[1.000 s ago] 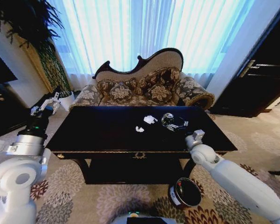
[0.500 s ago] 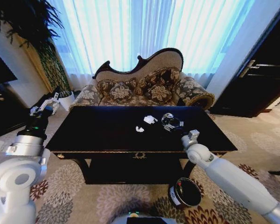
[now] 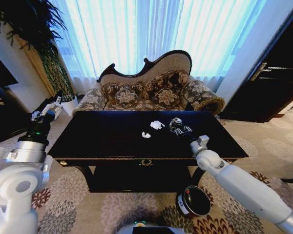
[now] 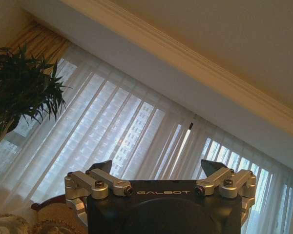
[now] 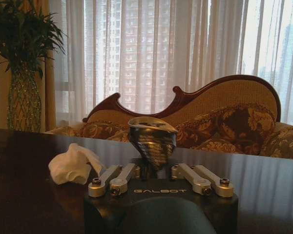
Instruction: Move to the front of the table and place the trash on the table into the trash bin.
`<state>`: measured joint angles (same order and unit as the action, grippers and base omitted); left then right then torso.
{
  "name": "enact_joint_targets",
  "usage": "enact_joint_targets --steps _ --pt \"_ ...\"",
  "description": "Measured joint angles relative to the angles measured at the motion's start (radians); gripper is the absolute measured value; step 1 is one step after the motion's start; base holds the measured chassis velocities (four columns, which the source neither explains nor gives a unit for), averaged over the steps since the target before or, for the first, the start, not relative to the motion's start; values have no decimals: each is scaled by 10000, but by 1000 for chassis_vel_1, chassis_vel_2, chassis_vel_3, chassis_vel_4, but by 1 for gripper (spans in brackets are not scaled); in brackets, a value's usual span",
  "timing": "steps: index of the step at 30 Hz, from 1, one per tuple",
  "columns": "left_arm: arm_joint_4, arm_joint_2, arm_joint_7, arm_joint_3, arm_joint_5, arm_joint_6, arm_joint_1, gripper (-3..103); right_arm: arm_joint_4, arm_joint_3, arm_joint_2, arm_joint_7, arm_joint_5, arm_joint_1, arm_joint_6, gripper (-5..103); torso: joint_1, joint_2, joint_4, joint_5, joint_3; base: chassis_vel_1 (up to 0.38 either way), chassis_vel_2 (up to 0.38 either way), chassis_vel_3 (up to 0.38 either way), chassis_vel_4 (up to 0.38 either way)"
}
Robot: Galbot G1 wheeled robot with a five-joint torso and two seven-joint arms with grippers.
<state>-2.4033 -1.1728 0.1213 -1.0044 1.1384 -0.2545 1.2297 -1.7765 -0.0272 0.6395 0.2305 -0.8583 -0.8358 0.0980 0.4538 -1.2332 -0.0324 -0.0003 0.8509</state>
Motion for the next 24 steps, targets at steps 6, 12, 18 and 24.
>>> enact_joint_targets --steps 6,12,18,24 --pt "-26 3 -8 -23 3 17 24 100 -373 640 5 -227 10 -770 158 2 0 0 -1 1 0 0 0 0 0" --pt "-76 -8 -17 -19 6 34 35 100 -954 1732 -110 -641 -290 -1710 406 1 0 0 0 2 0 0 0 0 0" --pt "-194 -11 -23 -73 76 50 78 100 -1579 3116 -247 -920 -515 -3057 549 1 0 -1 -1 0 0 0 0 0 0" --pt "-243 62 -28 -203 246 81 99 100 -2381 4331 -146 -897 -612 -4547 601 1 0 0 0 1 -1 0 0 0 0"
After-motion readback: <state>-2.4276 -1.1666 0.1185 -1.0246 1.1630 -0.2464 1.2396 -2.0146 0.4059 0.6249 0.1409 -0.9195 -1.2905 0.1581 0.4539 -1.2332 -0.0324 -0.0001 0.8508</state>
